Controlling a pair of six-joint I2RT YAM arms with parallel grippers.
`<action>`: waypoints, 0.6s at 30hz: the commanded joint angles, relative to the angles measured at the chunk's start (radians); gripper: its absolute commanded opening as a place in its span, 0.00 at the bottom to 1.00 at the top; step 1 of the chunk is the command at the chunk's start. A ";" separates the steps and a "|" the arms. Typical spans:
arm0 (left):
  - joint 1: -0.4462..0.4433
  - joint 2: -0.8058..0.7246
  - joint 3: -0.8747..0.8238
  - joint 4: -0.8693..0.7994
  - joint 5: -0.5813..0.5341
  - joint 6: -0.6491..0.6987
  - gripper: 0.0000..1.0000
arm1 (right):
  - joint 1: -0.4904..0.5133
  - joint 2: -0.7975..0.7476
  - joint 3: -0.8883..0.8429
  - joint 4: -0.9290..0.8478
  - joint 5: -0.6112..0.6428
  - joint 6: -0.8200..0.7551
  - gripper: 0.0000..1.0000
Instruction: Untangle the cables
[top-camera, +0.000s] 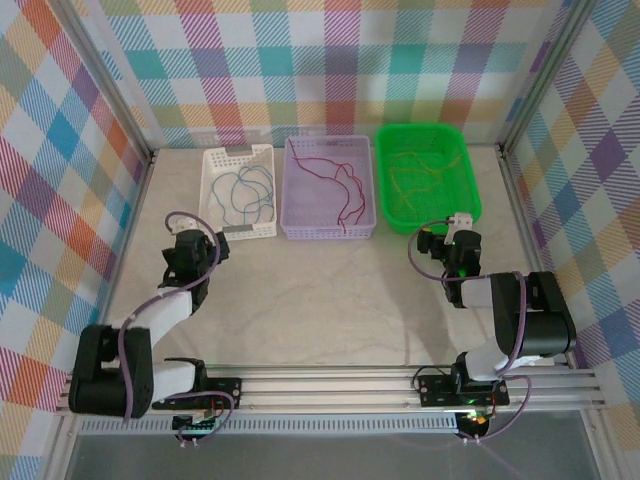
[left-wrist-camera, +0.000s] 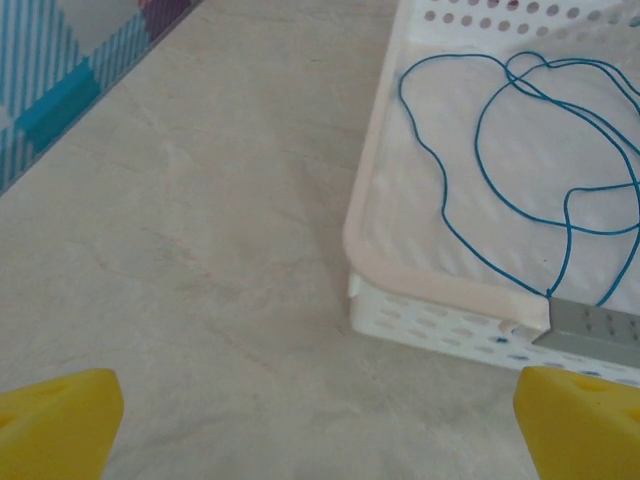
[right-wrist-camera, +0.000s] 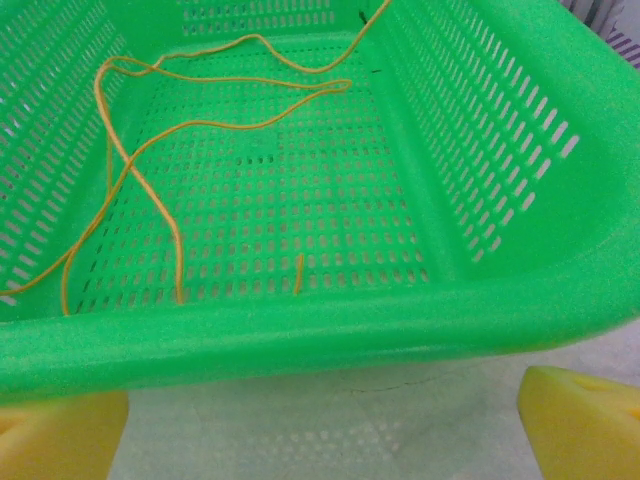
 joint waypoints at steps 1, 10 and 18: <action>0.015 0.101 -0.026 0.223 0.093 0.020 1.00 | 0.008 0.003 -0.001 0.055 0.005 -0.016 1.00; -0.022 0.300 -0.030 0.443 0.142 0.112 1.00 | 0.009 0.003 0.001 0.054 0.006 -0.016 1.00; -0.024 0.297 -0.046 0.475 0.111 0.110 1.00 | 0.007 0.003 0.004 0.049 -0.001 -0.013 1.00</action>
